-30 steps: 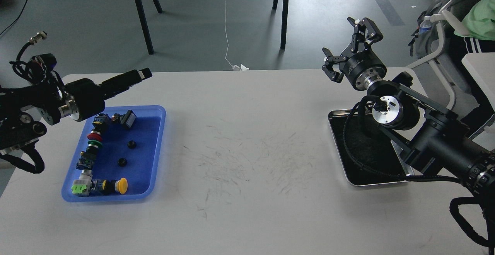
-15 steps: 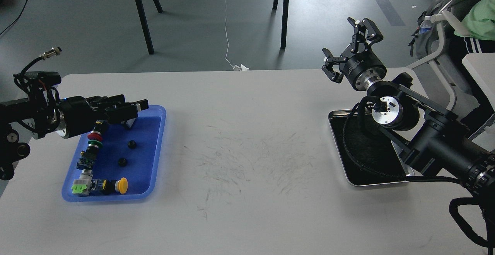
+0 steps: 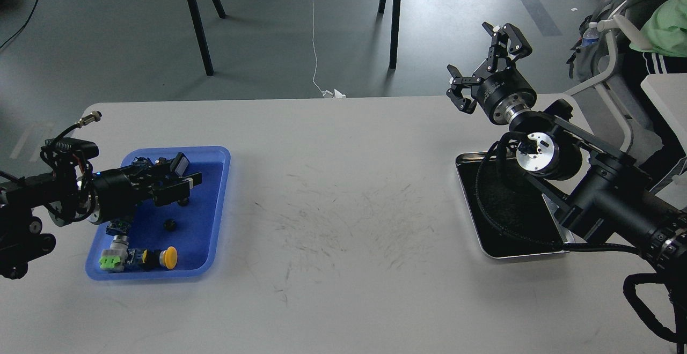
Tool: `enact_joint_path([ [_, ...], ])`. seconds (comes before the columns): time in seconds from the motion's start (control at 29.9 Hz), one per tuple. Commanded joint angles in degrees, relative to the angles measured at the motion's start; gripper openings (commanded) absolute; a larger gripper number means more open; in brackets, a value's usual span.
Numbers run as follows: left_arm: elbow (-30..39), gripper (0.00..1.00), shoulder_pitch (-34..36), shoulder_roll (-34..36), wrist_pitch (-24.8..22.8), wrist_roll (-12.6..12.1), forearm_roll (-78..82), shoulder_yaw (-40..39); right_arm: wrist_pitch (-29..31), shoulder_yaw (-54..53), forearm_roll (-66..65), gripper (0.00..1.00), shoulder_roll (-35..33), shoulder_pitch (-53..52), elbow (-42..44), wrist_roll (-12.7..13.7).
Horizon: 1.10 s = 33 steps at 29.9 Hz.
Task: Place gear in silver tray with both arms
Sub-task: 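Lower the left gripper into the blue tray toward the black gear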
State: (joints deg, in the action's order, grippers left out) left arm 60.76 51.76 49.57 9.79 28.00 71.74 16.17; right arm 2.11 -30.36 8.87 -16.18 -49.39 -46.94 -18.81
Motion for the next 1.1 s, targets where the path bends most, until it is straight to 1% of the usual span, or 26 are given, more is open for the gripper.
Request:
enact_joint_path([
  [0.0,-0.11,0.91,-0.78,0.0,1.11,0.0,0.59,0.0,0.0,-0.05,0.0,0.98,0.01,0.0,0.1,0.0],
  [0.07,-0.2,0.9,-1.57,0.0,1.64,0.0,0.94,0.0,0.0,-0.05,0.0,0.98,0.01,0.0,0.1,0.0],
  [0.17,-1.43,0.85,-2.27,-0.17,1.99,0.0,1.21,0.0,0.0,-0.05,0.0,0.98,0.01,0.0,0.1,0.0],
  [0.4,-6.0,0.83,-4.38,-4.21,2.87,0.0,1.3,0.0,0.0,-0.05,0.0,0.98,-0.17,-0.09,0.01,0.0],
  [0.5,-6.26,0.8,-4.56,-4.92,3.31,0.0,1.3,0.09,0.0,0.04,0.0,0.98,-0.17,-0.09,0.01,0.0],
  [0.7,-8.46,0.79,-5.35,-5.7,3.66,0.0,1.21,0.0,0.0,0.04,0.0,0.98,-0.08,-0.09,0.1,0.0],
  [0.8,-9.07,0.77,-5.44,-6.5,3.66,0.0,1.3,0.09,0.0,0.04,0.0,0.98,-0.08,-0.09,0.1,0.0],
  [0.87,-9.43,0.71,-5.44,-6.68,3.75,0.0,1.21,0.09,0.0,0.04,-0.08,0.98,-0.08,-0.09,0.1,0.08],
  [1.07,-9.95,0.71,-6.32,-6.68,4.45,0.0,1.3,0.09,0.0,0.3,-0.08,0.98,-0.17,-0.09,0.1,0.0],
])
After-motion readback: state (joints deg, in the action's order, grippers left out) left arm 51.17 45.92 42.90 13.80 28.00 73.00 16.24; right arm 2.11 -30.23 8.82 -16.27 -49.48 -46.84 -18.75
